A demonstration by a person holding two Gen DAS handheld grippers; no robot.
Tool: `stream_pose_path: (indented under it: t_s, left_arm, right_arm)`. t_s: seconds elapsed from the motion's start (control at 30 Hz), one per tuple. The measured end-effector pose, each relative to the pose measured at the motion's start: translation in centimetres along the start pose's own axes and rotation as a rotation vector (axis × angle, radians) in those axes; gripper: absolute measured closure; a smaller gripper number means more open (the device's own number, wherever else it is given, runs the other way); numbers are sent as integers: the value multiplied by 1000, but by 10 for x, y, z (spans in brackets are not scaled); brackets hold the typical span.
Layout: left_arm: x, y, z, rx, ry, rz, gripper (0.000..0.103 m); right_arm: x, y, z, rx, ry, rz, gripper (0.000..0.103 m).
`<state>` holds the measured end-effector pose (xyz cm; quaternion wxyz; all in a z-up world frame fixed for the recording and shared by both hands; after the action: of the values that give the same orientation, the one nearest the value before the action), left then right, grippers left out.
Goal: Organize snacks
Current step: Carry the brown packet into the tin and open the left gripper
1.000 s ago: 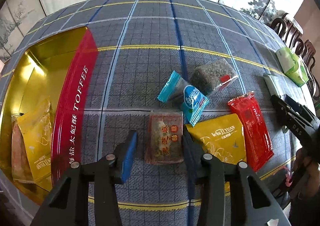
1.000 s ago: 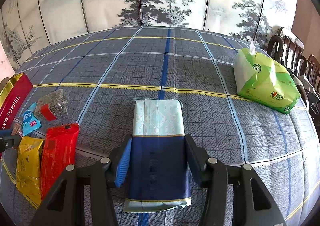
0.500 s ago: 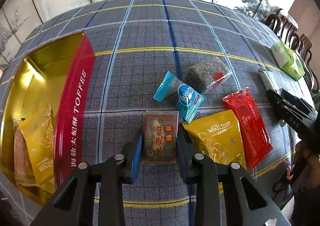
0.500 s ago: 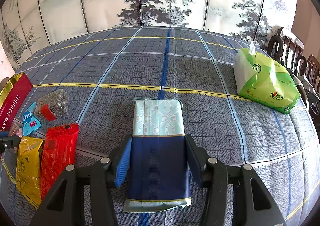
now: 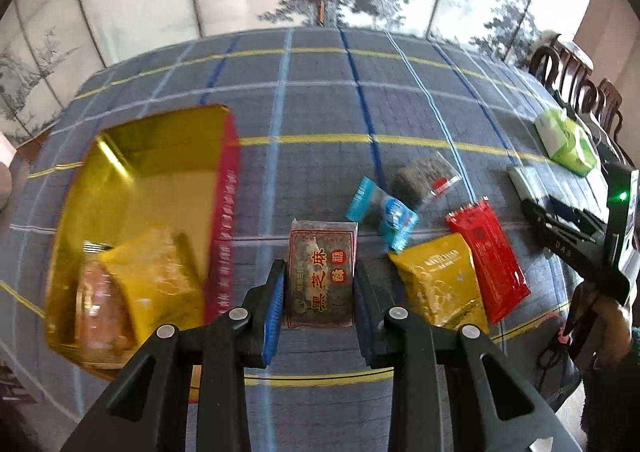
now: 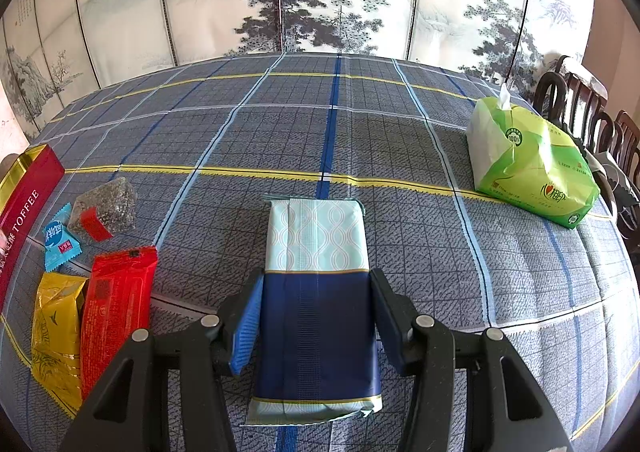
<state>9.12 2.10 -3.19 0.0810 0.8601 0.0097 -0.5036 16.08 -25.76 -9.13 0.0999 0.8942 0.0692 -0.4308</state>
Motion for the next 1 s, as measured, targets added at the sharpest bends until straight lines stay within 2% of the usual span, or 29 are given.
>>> stream_pose_path:
  t_s: [0.23,0.6,0.77,1.0]
  left_arm:
    - [-22,-52,-10,-54,46,-58,76]
    - [-29,-149,-10,-166,50,-190,76]
    - [-25,-176,-5,-202,32,-207,76]
    - [-14,-189,4,-191,0,-209,76]
  right_arm:
    - [0,0,0,0,0,1,50]
    - [0,-1,0,0,0,1,50]
    - [0,-1,0,-1,0,1,50]
    - [0,-2,0,-1,-1,2,50]
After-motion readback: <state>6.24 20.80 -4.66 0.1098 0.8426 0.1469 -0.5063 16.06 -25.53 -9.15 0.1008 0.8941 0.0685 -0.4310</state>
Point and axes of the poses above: each gripper's, at about its wrist camera, not at the fingertips, and x roughly the way its jaws point, y to its right, z to its underside, the point moved 5 cm from there along x, roughly the way its jaws point, and after that the axes turned 10 degrees about -x, right-handed, at the moved point
